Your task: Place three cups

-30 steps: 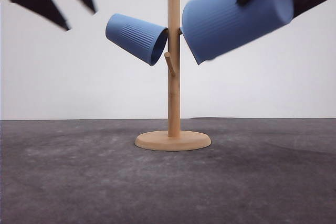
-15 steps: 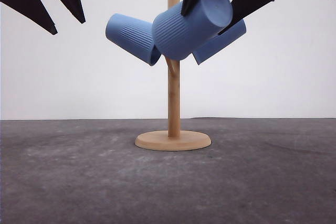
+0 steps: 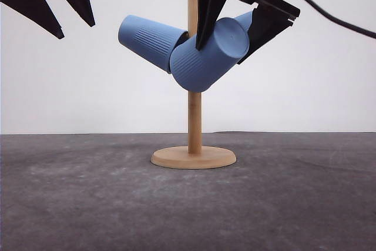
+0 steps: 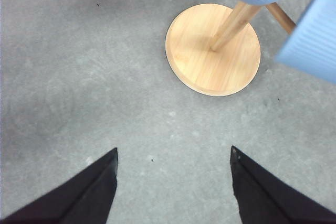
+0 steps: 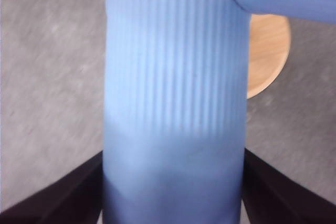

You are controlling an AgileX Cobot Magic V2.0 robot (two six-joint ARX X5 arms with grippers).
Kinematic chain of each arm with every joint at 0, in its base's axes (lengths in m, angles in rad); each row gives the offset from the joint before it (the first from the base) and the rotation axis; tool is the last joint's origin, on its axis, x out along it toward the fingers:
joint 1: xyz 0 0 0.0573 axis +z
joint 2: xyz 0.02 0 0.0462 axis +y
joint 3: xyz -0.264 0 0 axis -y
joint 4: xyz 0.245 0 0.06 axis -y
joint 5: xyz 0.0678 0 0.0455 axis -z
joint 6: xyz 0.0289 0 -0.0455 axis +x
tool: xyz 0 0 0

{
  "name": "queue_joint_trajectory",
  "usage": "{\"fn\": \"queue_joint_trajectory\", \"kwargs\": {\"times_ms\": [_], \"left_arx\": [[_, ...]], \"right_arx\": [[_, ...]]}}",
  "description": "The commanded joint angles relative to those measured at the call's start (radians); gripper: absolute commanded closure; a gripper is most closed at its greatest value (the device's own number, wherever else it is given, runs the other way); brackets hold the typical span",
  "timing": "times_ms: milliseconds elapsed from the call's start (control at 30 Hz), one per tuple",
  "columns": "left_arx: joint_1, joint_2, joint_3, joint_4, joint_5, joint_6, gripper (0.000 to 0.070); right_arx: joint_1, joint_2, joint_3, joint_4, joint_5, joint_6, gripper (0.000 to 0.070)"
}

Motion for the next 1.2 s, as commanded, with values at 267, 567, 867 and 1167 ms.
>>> {"fn": "queue_joint_trajectory", "kwargs": {"times_ms": [267, 567, 867, 1167], "left_arx": [[-0.004, 0.008, 0.026, -0.006, -0.003, 0.011, 0.0305], [-0.004, 0.008, 0.026, -0.023, -0.003, 0.013, 0.0305], [-0.004, 0.008, 0.026, -0.024, -0.003, 0.012, 0.0306], [-0.004, 0.008, 0.026, -0.029, -0.003, 0.014, 0.0305]], "right_arx": [[0.004, 0.086, 0.024, 0.046, 0.035, 0.014, 0.0334], [0.005, 0.093, 0.024, 0.09, 0.055, 0.006, 0.0189], [0.005, 0.093, 0.024, 0.097, 0.04, 0.006, 0.0137], [0.005, 0.065, 0.027, 0.125, 0.021, 0.005, 0.0137]]}}
